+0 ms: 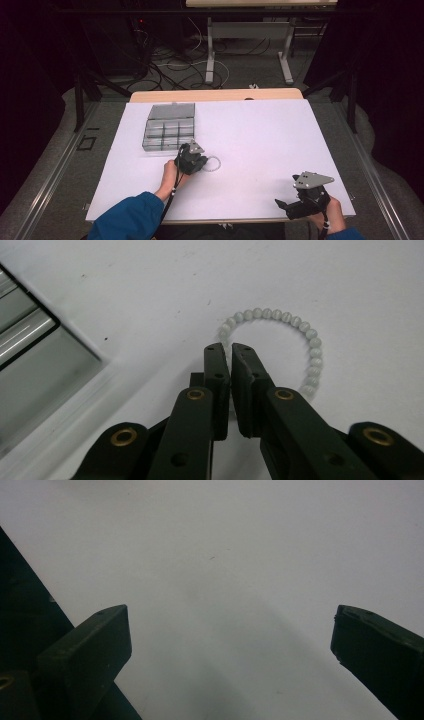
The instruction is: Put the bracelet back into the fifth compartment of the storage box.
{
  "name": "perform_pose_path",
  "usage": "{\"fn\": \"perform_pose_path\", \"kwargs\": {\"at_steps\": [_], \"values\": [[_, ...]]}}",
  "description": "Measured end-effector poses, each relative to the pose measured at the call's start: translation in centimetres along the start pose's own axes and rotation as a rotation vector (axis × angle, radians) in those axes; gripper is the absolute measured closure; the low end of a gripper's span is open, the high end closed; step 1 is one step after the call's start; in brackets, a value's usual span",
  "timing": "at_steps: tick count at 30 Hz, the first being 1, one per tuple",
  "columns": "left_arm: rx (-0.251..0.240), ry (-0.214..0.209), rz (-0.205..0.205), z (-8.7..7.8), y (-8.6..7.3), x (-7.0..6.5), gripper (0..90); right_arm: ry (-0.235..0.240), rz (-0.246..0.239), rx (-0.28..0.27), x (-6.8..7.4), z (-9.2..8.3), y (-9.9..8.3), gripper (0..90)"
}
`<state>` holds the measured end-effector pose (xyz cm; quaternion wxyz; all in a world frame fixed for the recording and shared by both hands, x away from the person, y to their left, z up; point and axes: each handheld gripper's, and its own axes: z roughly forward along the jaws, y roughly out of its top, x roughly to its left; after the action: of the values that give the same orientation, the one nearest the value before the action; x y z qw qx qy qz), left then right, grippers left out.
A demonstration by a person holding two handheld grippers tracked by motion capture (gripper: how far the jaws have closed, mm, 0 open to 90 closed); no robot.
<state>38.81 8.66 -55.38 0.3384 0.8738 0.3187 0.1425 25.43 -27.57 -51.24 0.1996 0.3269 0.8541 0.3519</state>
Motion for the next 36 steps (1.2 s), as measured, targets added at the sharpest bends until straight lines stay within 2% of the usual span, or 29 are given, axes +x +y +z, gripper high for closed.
{"fn": "perform_pose_path", "kwargs": {"at_steps": [6,7,9,16,18,21,26,31,32,34,36], "values": [[-0.010,-0.001,0.034,-0.4,0.3,-0.6,86.0,-0.001,0.000,0.000,0.0,0.0,0.0,2.2],[-0.015,-0.001,0.040,-0.5,0.4,-0.5,86.0,0.000,0.012,-0.003,0.0,0.0,-0.1,2.2],[-0.038,-0.003,0.042,-0.8,0.6,-0.5,86.0,-0.002,0.011,-0.003,0.0,0.0,-0.1,2.2],[-0.063,-0.006,0.029,-1.5,0.9,-0.4,85.9,0.001,0.004,0.001,0.0,-0.1,-0.1,2.2],[-0.066,-0.014,0.026,-1.7,0.9,-0.4,85.9,-0.014,0.001,-0.018,0.0,-0.1,-0.1,2.2],[-0.082,-0.006,0.039,-2.0,1.1,-0.4,85.9,0.001,0.007,0.002,0.0,-0.1,-0.1,2.2],[-0.085,-0.019,0.048,-2.5,1.4,-0.4,85.9,0.000,-0.001,0.001,0.0,-0.1,-0.1,2.2],[-0.107,-0.020,0.051,-3.1,1.7,-0.3,85.9,-0.005,0.005,0.000,0.1,-0.1,0.0,2.1],[-0.114,-0.022,0.041,-3.2,1.7,-0.4,85.9,0.000,-0.007,-0.004,0.0,0.0,0.0,2.2],[-0.123,-0.022,0.058,-3.5,1.9,-0.2,85.8,0.001,-0.007,-0.002,-0.1,-0.1,0.0,2.1],[-0.131,-0.026,0.057,-3.8,2.0,-0.2,85.8,-0.005,-0.006,-0.006,0.0,0.0,-0.1,2.1]]}}
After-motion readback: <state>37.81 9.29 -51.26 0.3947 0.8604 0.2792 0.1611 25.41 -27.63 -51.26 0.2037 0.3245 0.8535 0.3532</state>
